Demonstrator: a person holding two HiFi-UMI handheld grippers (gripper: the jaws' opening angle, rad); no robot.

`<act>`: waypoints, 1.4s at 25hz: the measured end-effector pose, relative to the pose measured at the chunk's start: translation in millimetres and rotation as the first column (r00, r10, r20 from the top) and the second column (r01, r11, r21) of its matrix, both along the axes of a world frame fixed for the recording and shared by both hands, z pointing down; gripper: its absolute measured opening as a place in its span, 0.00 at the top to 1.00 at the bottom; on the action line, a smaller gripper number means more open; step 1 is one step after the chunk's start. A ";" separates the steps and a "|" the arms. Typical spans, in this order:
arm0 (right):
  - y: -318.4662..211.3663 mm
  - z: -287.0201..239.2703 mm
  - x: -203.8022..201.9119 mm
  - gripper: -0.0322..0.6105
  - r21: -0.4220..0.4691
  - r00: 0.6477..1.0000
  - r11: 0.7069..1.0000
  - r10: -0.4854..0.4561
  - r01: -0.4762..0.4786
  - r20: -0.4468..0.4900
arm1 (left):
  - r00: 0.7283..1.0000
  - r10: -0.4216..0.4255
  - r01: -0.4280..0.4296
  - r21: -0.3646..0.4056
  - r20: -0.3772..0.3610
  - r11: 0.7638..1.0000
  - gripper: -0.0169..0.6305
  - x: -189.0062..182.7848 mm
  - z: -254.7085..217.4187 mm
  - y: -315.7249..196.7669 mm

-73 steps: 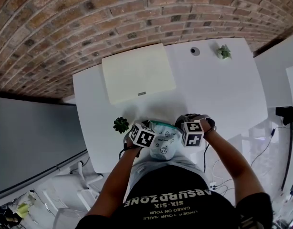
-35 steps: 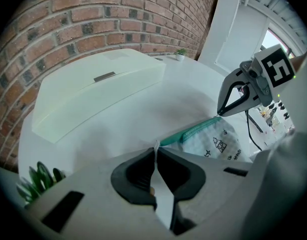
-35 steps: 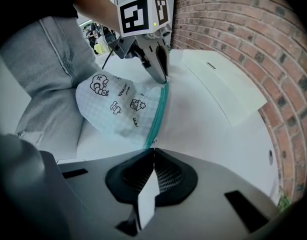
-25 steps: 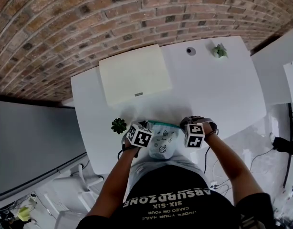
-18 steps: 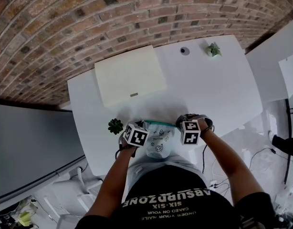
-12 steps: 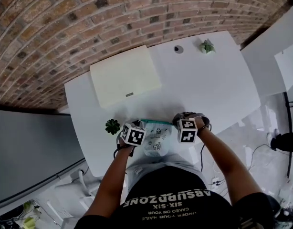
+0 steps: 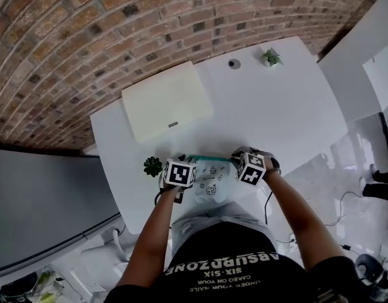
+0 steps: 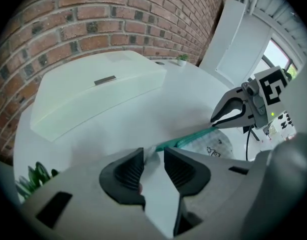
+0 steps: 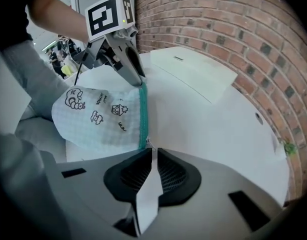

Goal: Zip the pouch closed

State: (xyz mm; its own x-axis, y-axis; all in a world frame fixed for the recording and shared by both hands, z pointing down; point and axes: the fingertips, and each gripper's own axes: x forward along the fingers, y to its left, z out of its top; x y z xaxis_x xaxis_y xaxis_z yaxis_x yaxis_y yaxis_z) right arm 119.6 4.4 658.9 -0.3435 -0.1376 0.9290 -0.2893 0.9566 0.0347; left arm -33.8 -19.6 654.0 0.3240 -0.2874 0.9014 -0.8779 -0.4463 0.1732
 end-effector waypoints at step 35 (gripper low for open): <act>53.9 -170.0 -51.5 0.95 -0.098 0.528 0.695 0.623 -0.712 0.577 | 0.934 0.065 0.034 0.267 -0.352 0.963 0.96 44.9 -151.0 68.4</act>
